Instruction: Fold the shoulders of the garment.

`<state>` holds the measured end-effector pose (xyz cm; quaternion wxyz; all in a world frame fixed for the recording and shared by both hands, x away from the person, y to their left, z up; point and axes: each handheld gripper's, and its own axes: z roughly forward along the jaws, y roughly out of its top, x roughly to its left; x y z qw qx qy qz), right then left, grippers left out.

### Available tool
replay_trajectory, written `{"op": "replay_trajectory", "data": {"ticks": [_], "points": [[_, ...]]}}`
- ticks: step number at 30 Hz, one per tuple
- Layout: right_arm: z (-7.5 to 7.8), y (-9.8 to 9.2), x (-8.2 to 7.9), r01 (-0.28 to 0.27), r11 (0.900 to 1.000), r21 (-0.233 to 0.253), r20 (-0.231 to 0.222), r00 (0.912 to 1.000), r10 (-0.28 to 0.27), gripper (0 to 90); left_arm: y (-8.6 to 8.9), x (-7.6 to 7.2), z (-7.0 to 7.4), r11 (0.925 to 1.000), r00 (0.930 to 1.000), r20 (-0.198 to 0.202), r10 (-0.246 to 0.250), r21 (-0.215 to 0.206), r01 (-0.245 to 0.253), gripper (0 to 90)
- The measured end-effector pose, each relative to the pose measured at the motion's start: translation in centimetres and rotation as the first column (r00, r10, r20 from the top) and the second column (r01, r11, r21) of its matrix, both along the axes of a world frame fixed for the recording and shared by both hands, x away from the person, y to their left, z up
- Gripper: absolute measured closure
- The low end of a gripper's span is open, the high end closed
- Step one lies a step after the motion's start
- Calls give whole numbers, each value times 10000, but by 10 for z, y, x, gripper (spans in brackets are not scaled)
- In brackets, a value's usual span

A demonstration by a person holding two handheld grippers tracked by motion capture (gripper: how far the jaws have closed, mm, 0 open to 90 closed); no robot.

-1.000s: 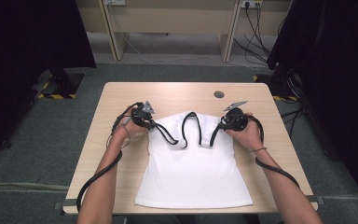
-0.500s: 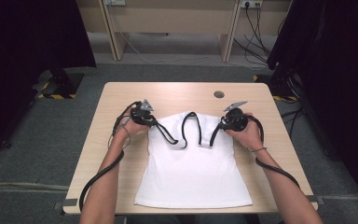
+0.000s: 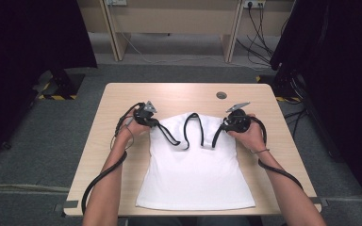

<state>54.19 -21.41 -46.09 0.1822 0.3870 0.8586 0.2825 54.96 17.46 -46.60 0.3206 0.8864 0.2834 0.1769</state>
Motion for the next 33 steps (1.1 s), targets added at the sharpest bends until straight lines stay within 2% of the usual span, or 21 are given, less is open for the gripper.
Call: {"op": "replay_trajectory", "data": {"ticks": [3, 6, 13, 24, 30, 33], "points": [[0, 0, 0, -10, 10000, 7, 15, 10000, 10, 609, 5, 2, -1, 9979, 9990, -53, 440, -483, -442, 832], [0, 0, 0, -27, 10000, 25, 30, 10000, 27, 609, 10, 3, -5, 9910, 9943, -82, 1059, -817, -1062, 832], [0, 0, 0, -40, 10000, 3, 37, 10000, 40, 608, 11, 2, -6, 9907, 9944, -64, 1053, -857, -1055, 799], [2, 1, 0, 57, 10000, -26, -27, 10000, -57, 553, 14, -6, -2, 9840, 9898, 252, 1400, -1145, -1363, 473], [8, 0, -4, 92, 9997, 241, 129, 9999, -96, 508, 17, -17, 0, 9756, 9834, 305, 1790, -1349, -1734, 320], [11, -4, -9, 104, 9990, 439, 156, 9998, -111, 471, 18, -27, 1, 9682, 9795, 414, 1973, -1647, -1881, 268]]}}
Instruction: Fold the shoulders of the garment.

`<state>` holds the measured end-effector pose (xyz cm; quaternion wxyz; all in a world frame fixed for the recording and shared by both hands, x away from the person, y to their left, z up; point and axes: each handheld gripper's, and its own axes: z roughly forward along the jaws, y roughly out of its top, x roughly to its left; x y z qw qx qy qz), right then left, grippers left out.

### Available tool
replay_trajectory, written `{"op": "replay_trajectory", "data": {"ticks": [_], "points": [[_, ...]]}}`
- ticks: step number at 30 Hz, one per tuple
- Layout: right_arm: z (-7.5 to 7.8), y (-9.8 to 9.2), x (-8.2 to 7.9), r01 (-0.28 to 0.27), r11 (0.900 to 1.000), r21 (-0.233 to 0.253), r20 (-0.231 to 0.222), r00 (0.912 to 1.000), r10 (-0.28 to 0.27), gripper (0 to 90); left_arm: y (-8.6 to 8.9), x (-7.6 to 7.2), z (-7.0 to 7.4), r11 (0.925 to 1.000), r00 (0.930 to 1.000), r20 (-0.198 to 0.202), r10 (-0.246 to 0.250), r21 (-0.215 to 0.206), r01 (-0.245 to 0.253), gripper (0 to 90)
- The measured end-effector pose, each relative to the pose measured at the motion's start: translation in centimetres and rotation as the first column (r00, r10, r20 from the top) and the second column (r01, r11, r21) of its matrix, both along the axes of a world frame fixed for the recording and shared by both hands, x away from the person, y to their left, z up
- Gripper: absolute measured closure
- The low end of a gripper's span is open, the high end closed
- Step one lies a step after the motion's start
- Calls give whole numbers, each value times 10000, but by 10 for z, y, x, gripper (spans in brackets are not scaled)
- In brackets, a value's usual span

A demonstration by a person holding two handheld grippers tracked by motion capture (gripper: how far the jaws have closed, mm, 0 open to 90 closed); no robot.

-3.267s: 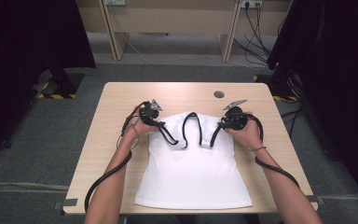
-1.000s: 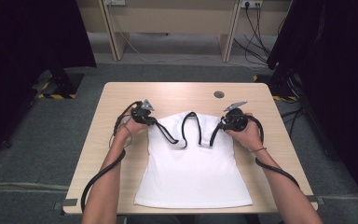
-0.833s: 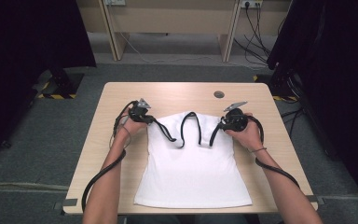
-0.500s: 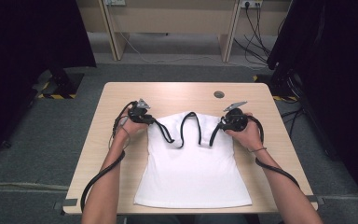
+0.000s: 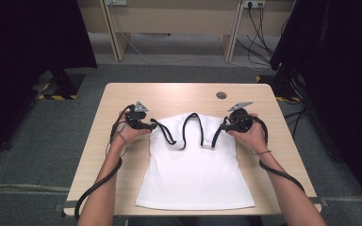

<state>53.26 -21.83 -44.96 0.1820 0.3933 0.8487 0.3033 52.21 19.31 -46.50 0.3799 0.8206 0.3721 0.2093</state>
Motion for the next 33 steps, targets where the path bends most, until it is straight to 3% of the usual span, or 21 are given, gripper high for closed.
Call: {"op": "replay_trajectory", "data": {"ticks": [6, 13, 18, 23, 33], "points": [[7, -15, -17, 134, 9991, 405, 102, 9999, -139, 376, 6, -26, 5, 9971, 9995, 168, 284, -714, -271, 213], [8, -40, -36, 385, 9934, 1085, -181, 9992, -368, 276, 14, -56, 7, 9872, 9983, 347, 461, -1544, -402, 181], [9, -58, -46, 608, 9870, 1490, -186, 9981, -587, 259, 18, -68, 10, 9862, 9949, 754, 676, -1558, -553, 181], [10, -67, -52, 742, 9837, 1640, -151, 9972, -728, 249, 17, -75, 13, 9914, 9945, 863, 587, -1216, -480, 180], [11, -65, -56, 760, 9818, 1741, -112, 9971, -752, 243, 13, -79, 22, 9939, 9934, 1068, 414, -1056, -301, 177]]}}
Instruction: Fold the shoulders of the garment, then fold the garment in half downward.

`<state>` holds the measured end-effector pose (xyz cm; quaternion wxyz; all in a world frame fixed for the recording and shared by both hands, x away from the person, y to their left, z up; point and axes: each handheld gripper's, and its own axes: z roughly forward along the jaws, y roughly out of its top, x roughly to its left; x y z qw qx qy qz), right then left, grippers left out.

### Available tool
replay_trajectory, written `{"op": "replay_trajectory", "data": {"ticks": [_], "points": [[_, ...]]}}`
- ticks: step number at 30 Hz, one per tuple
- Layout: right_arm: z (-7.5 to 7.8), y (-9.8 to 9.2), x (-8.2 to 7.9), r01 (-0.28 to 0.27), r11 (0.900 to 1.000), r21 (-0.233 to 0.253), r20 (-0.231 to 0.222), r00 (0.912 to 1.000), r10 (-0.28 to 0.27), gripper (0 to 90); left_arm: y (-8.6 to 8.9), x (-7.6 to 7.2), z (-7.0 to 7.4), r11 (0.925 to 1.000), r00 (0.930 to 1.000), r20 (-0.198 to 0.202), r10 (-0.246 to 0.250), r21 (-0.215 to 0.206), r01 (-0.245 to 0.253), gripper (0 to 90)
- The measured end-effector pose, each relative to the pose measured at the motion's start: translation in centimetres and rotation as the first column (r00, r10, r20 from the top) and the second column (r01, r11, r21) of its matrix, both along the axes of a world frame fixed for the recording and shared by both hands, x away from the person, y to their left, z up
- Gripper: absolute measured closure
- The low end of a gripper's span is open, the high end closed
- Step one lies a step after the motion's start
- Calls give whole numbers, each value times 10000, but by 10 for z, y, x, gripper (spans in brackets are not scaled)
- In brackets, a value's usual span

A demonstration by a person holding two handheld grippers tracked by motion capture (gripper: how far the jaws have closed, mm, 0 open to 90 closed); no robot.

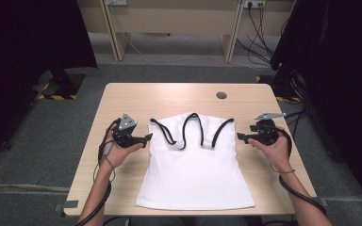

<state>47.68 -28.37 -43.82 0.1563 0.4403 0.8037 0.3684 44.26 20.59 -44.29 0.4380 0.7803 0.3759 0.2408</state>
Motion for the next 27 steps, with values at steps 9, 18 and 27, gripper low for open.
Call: {"op": "replay_trajectory", "data": {"ticks": [9, 18, 27], "points": [[6, 1, 7, 24, 9999, -102, 16, 10000, -24, 242, 8, 10, 4, 9996, 9999, -73, 152, 230, -150, 177], [8, 1, 29, 88, 9990, -439, -91, 9999, -92, 285, -1, 44, 11, 9964, 9988, -466, 125, 849, -86, 185], [13, 11, 65, 290, 9971, -699, -207, 9993, -305, 441, -14, 102, -4, 9890, 9756, -2154, -422, 1293, 714, 233]]}}
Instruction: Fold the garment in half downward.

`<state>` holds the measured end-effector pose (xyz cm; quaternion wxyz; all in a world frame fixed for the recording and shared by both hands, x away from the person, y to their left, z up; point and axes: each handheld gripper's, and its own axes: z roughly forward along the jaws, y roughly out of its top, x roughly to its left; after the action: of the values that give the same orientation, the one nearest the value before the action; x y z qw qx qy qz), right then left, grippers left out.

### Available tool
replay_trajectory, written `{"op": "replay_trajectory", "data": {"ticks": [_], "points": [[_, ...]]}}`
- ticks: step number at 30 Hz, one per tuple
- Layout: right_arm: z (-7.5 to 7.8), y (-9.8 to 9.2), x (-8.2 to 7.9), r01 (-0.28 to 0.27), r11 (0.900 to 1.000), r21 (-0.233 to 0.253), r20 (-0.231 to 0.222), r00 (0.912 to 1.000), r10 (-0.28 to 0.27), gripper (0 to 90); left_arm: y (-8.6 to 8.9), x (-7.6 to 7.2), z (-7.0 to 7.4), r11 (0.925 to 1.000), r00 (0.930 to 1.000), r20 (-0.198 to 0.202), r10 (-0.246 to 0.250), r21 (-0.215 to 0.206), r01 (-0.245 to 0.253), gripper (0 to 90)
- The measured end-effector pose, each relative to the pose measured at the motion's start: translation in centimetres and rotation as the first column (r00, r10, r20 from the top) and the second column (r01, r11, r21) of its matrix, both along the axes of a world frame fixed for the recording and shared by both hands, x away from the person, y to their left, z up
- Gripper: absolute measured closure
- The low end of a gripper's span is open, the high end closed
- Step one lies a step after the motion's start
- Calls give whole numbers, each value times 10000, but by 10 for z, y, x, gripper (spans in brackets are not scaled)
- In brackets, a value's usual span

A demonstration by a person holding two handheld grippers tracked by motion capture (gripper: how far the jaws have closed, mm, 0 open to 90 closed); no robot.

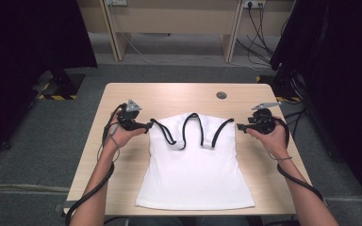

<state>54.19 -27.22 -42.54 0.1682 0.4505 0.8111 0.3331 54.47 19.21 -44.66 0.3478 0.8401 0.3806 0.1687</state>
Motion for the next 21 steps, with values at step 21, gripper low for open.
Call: {"op": "replay_trajectory", "data": {"ticks": [21], "points": [[-32, 32, 30, -629, 9946, -820, -931, 9941, 552, 699, 2, 11, -25, 9951, 9940, -474, -984, -103, 980, 530]]}}
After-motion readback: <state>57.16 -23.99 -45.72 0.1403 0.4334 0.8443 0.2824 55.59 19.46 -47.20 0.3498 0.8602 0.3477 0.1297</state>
